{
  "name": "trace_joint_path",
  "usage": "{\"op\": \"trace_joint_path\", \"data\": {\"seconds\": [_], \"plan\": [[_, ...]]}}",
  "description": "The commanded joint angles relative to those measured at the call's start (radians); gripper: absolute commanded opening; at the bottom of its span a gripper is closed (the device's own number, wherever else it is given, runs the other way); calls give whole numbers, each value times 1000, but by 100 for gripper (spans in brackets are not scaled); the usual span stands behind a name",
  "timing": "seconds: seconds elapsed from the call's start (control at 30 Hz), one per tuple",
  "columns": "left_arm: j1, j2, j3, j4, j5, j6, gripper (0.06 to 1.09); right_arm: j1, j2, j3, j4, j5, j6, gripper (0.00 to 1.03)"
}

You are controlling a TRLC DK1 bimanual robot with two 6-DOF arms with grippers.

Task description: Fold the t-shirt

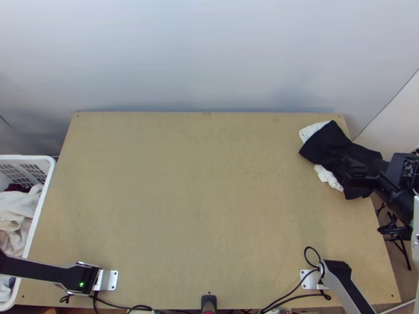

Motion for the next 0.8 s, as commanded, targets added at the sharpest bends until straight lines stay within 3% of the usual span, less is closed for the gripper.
{"op": "trace_joint_path", "data": {"seconds": [0.0, 0.23, 0.4, 0.63, 0.77], "plan": [[-139, -258, -138, -37, 98, -67, 10, 14, -51, -67, 3, 0, 2, 97], [-366, -502, -205, -42, 174, -214, 10, -5, -145, -106, -32, 1, 3, 97], [-564, -588, -133, -42, 211, -415, 10, -32, -228, -170, -60, 1, 2, 97], [-1029, -665, -93, -17, 207, -701, 10, -77, -329, -245, -101, 3, 3, 97], [-1323, -665, -179, 79, 141, -871, 10, -106, -375, -287, -122, 3, 3, 97]]}}
